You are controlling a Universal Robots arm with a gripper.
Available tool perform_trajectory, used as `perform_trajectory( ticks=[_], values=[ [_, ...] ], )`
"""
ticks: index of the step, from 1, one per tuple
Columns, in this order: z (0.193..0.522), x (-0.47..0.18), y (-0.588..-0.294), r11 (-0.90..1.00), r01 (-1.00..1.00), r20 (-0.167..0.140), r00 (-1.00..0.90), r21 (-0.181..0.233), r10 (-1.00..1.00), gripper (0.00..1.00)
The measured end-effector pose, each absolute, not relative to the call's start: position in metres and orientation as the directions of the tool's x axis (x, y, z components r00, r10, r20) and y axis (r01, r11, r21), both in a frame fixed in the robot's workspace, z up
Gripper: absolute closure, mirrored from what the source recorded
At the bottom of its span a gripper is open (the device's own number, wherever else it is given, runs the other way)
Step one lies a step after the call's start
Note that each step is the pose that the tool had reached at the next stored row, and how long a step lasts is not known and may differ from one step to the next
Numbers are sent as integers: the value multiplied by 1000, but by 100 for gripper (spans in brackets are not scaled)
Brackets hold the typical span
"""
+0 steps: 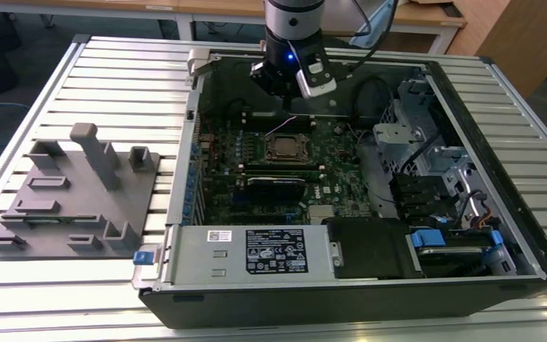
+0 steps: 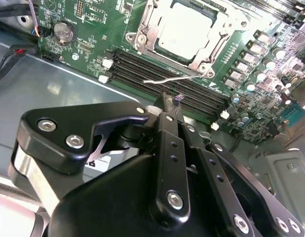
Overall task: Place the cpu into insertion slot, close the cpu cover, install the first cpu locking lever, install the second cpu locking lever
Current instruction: 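Install the first cpu locking lever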
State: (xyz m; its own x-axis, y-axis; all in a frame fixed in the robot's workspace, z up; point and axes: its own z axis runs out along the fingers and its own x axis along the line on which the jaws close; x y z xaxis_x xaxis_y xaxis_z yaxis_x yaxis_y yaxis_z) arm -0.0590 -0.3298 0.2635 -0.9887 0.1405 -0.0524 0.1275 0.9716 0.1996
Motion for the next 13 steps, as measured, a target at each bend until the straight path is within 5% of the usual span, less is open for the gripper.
perform_trajectory(
  ticks=[13],
  values=[
    [256,-59,-330,970,127,-51,-989,209,141,90]
  ],
)
